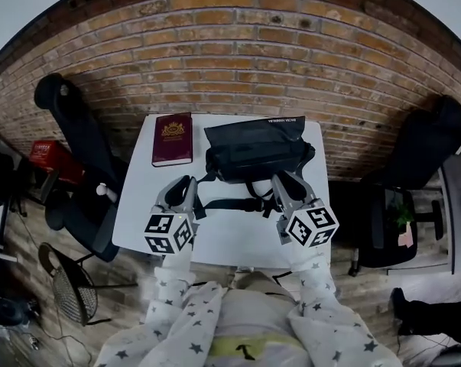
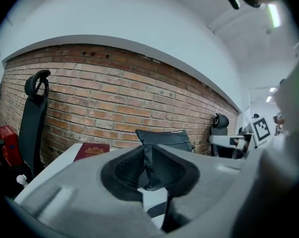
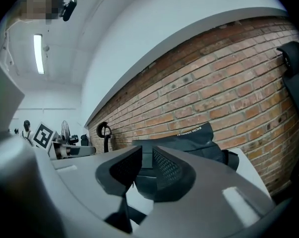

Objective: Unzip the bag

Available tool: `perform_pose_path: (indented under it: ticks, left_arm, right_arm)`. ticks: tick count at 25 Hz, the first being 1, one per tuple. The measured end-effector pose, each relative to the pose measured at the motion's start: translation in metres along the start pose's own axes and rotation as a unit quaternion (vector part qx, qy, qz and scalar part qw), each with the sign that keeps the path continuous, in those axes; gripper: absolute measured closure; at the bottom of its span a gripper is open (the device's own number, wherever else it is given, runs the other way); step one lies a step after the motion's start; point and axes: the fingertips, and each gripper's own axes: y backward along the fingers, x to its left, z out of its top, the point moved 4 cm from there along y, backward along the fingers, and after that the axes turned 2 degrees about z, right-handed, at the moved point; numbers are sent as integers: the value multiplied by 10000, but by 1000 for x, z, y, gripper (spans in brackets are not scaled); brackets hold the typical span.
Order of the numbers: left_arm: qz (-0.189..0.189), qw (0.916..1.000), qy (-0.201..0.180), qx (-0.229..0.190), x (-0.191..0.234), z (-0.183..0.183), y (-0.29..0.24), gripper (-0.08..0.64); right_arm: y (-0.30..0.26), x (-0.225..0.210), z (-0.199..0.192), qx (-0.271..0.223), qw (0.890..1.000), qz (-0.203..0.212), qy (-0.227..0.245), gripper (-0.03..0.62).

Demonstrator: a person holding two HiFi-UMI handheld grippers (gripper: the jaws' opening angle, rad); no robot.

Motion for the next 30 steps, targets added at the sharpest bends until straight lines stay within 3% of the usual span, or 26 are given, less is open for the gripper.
perform_pose_path:
  ticks: [11,17,23,30]
  left_arm:
    - [-129,9992,-127,364,15,-6,-50,458]
    - [-477,9972,-222,533,21,-12,-78,418]
    - [-988,9926,-280,645,21,-19,-106,325]
    - [-1396,9861,-455,773,19,-20,-130,279]
  right_arm:
    - [-59,13,-53,501,9973,329,-435,457]
    - [-88,27,-86,775,9943,359,-641,420]
    - [-110,43,-127,1070,9895,316,-922,420]
    - [-131,54,-147,1199,9871,220,-1037,433]
